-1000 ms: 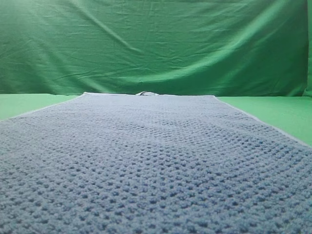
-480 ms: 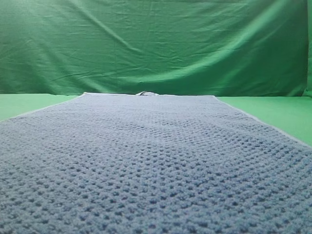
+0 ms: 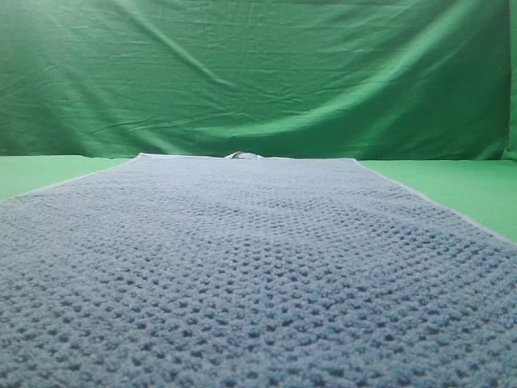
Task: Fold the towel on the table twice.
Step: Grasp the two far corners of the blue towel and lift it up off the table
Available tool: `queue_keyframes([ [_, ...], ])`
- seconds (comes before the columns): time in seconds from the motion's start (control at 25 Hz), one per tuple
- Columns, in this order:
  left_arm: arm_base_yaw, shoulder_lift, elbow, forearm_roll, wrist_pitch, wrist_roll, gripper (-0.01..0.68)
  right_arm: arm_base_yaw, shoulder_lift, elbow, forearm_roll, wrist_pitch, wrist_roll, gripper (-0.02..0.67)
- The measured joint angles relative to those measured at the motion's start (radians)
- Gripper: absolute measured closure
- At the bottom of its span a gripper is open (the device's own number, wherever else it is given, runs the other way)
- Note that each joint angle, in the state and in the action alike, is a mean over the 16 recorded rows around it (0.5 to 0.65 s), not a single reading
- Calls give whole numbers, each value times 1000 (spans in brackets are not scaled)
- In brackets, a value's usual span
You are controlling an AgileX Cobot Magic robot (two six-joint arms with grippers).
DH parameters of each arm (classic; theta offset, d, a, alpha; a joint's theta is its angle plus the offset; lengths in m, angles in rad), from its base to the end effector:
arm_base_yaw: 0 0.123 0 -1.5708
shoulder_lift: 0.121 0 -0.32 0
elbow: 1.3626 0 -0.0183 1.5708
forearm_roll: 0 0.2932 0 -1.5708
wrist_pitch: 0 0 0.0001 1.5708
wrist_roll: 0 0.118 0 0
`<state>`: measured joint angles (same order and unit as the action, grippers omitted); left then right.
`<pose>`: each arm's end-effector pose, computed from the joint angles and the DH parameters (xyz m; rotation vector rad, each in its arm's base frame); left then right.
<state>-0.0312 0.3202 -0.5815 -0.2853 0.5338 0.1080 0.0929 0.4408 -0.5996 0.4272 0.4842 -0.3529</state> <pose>0.0945 -0.0199 0.3574 0.0117 1.7429 -0.2500 0.1199 0.0341 0.3595 -0.1962 1.7639 0.2608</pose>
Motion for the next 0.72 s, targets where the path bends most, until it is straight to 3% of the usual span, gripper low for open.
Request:
queue_keyframes([
  [0.36,-53,320,-159,4,163,-14,673,79,344,-226,-164,237,97,649],
  [0.72,-83,698,-294,7,200,-10,673,156,657,-322,-282,333,228,649],
])
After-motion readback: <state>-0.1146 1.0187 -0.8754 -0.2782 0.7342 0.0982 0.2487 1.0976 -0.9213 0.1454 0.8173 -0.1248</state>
